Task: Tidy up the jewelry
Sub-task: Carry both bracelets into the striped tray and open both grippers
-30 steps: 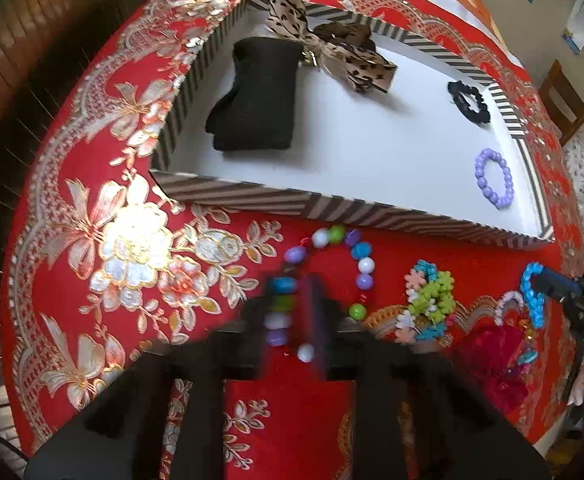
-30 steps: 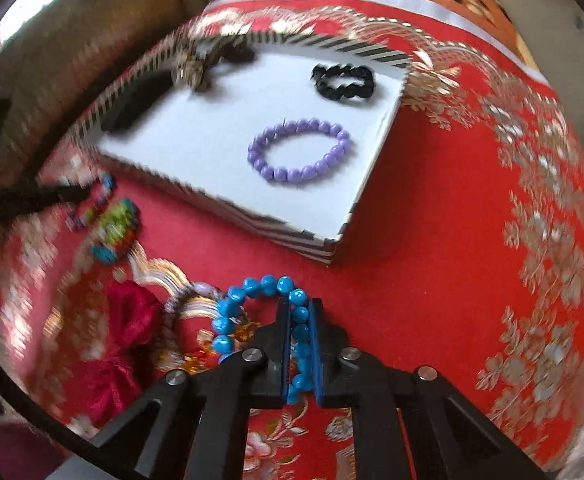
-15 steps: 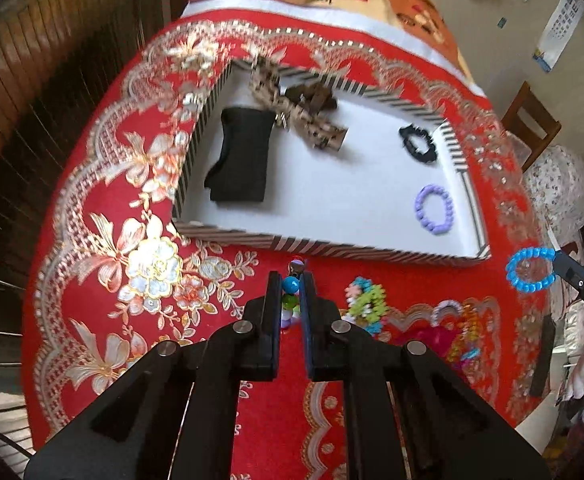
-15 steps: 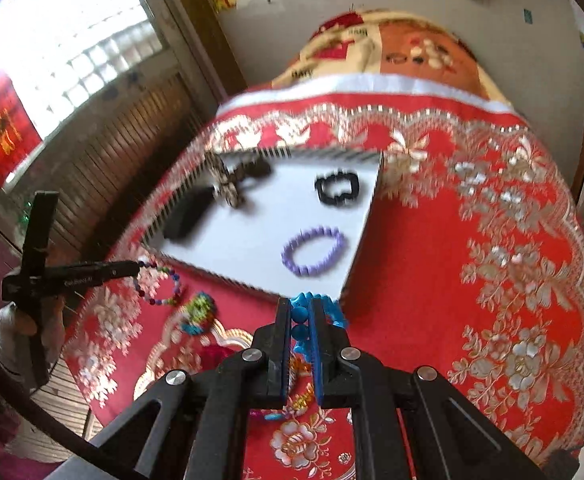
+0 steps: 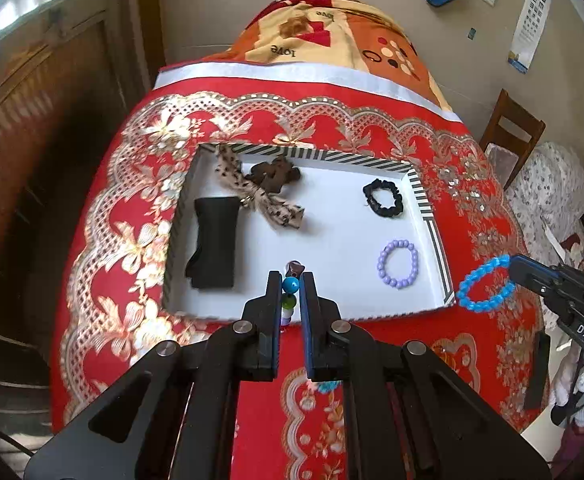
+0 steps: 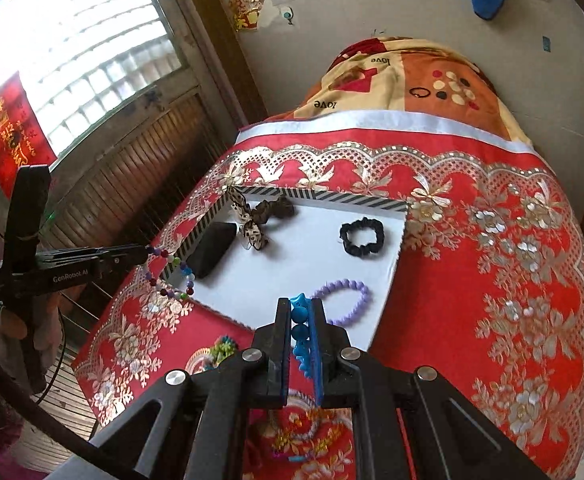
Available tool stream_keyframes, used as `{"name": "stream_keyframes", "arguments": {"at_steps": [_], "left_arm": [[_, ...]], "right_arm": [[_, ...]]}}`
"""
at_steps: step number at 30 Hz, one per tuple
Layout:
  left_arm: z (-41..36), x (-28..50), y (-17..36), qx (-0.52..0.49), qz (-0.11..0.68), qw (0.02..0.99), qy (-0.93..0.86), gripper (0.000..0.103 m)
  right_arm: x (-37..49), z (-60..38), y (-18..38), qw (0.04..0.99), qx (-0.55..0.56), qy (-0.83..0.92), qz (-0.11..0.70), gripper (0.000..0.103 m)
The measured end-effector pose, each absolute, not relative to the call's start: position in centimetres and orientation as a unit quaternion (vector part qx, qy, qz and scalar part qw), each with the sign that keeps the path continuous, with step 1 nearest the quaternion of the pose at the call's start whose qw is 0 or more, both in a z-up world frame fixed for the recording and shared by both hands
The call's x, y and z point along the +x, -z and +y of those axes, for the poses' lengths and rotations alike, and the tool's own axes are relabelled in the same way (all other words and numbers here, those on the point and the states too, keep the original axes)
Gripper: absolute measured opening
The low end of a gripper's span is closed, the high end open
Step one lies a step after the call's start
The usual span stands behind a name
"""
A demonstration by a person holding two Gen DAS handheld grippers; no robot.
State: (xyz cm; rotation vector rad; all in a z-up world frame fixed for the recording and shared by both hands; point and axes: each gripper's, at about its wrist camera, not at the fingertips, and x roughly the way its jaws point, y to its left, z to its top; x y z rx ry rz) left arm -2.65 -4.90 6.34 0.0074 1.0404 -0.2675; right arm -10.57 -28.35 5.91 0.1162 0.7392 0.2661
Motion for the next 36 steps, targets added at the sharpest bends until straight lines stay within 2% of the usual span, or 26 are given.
{"name": "stream_keyframes", "arguments": {"at_steps": [16, 27, 36], "left_arm": [[-8.0, 3.7, -1.7, 0.024, 0.533, 0.834, 0.142, 0.007], [-4.5, 7.4, 2.7, -0.007, 0.569, 0.817, 0.09, 0.007], [-3.5, 8.5, 3.7, -0.002, 0.572, 0.817, 0.07, 0.007]], "right_arm": [[-1.3, -26.1, -3.5, 0.903, 0.061, -0.146, 0.399, 0.008], [7.2, -24.1, -0.8, 0.886, 0.059, -0.172, 0.428, 0.008], [14.6, -26.3, 2.1, 0.887, 0.089, -0.112, 0.439, 0.008]]}}
